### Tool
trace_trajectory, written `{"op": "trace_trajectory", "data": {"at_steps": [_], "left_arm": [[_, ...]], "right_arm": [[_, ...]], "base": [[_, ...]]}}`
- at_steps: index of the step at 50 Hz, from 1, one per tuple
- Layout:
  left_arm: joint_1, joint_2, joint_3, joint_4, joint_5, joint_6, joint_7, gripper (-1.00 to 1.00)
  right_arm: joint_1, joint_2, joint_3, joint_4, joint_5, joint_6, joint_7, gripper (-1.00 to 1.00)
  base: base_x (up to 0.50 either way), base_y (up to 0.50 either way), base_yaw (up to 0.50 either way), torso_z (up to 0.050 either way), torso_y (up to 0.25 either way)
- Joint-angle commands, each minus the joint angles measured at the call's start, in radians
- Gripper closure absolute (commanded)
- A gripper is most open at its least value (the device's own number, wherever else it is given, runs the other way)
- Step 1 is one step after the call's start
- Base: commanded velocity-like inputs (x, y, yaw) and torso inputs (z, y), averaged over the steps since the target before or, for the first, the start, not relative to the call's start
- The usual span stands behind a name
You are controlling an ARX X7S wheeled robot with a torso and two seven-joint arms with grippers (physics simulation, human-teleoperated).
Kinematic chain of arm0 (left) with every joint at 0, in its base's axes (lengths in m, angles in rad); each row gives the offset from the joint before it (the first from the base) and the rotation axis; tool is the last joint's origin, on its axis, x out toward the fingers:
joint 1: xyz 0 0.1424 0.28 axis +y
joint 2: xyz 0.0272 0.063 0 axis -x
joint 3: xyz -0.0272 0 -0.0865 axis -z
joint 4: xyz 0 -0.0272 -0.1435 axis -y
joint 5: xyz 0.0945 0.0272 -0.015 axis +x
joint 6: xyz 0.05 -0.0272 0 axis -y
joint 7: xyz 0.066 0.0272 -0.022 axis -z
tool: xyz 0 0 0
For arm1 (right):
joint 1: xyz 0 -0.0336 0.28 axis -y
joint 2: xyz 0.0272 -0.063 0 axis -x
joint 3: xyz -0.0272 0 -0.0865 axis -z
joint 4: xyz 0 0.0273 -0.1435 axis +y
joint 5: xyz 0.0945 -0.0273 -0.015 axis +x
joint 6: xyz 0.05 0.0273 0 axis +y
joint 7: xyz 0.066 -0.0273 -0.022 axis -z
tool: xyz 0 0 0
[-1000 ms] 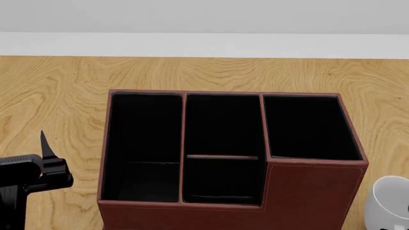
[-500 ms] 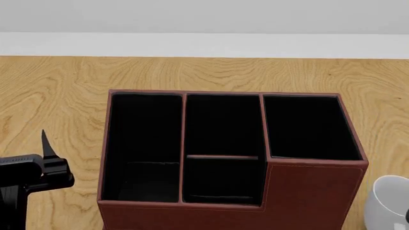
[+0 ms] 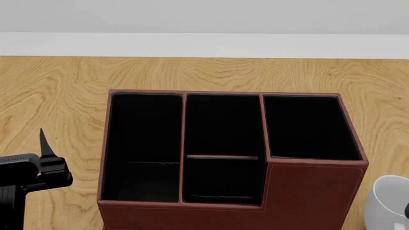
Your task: Pick up the white mug and place it to the right of the caddy.
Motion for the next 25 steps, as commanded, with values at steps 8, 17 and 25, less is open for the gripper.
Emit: {"op": "trace_trajectory", "data": {"at_steps": [8, 17, 25], "left_arm": [[0.01, -0.005, -0.005, 0.02, -0.018, 0.007, 0.003, -1.0], [0.021, -0.014, -0.012, 0.047, -0.027, 0.001, -0.002, -1.0], [0.021, -0.016, -0.015, 0.058, -0.034, -0.001, -0.004, -1.0]], "right_arm": [[-0.106, 0.008, 0.02, -0.236, 0.023, 0.134, -0.005, -1.0], [-0.24, 0.013, 0.063, -0.627, 0.059, 0.353, -0.002, -1.0], [-0.291, 0.013, 0.071, -0.796, 0.07, 0.439, -0.005, -1.0]], "base": [[0.0, 0.0, 0.0, 0.0, 0.0], [0.0, 0.0, 0.0, 0.0, 0.0], [0.0, 0.0, 0.0, 0.0, 0.0]]}}
